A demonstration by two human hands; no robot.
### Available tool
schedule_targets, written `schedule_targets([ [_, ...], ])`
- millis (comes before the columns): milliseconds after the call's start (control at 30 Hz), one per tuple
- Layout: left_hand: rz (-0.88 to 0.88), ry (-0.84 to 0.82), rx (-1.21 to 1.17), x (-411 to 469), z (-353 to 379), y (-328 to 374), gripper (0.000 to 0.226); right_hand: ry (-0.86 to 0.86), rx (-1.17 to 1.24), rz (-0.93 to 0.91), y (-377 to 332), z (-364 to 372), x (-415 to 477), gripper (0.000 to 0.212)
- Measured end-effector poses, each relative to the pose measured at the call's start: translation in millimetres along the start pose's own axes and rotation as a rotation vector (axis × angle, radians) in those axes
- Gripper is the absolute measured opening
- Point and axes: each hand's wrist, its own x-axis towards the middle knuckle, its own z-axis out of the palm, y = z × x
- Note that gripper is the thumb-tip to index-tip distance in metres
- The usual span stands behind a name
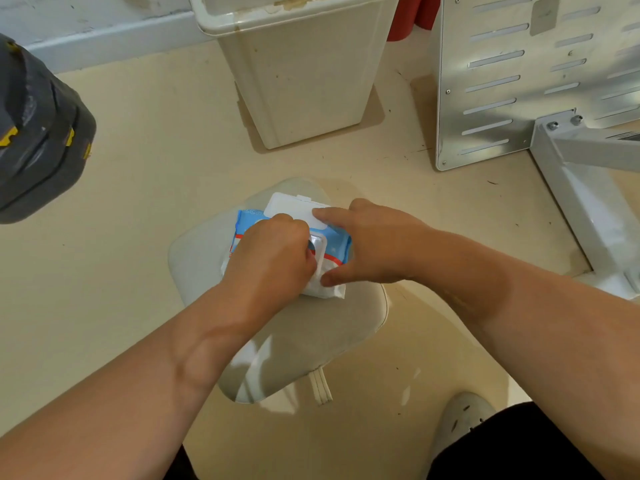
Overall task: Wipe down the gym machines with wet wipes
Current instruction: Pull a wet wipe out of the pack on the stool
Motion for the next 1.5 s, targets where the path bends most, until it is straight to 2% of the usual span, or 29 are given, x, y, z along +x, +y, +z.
schedule_targets([
  [100,0.018,0.031,-0.062,-1,3,-10,0.014,0.041,0.031,0.029,-5,16,0,0.114],
  [200,0.048,0.11,-0.244,-3,4,-22,0.009,0.066,0.052,0.031,-7,21,4,0.116],
  [333,-0.073,0.164,-0.383,-9,-5,-29,0.012,0.059,0.091,0.035,-9,21,9,0.115],
  [533,-0.189,0.088,-0.367,-6,0,-13,0.014,0.077,0.098,0.017,-10,19,9,0.105],
  [733,-0.185,0.021,-0.382,0,0,-17,0.012,0.072,0.087,0.004,-8,16,10,0.11],
  [900,-0.166,-0.009,-0.324,1,-1,-13,0.012,0.084,0.058,-0.011,-8,16,13,0.104],
  [1067,-0.082,0.004,-0.15,3,1,-4,0.019,0.094,0.056,-0.023,-7,17,15,0.101],
  [1167,-0.059,0.02,-0.133,3,2,-1,0.017,0.112,0.07,-0.031,-6,18,16,0.095],
  [1333,-0.065,0.063,-0.054,4,7,-2,0.016,0.149,0.091,-0.025,-9,19,19,0.092],
  [1500,-0.097,0.101,-0.012,4,12,-2,0.016,0.176,0.118,-0.02,-12,20,18,0.077],
])
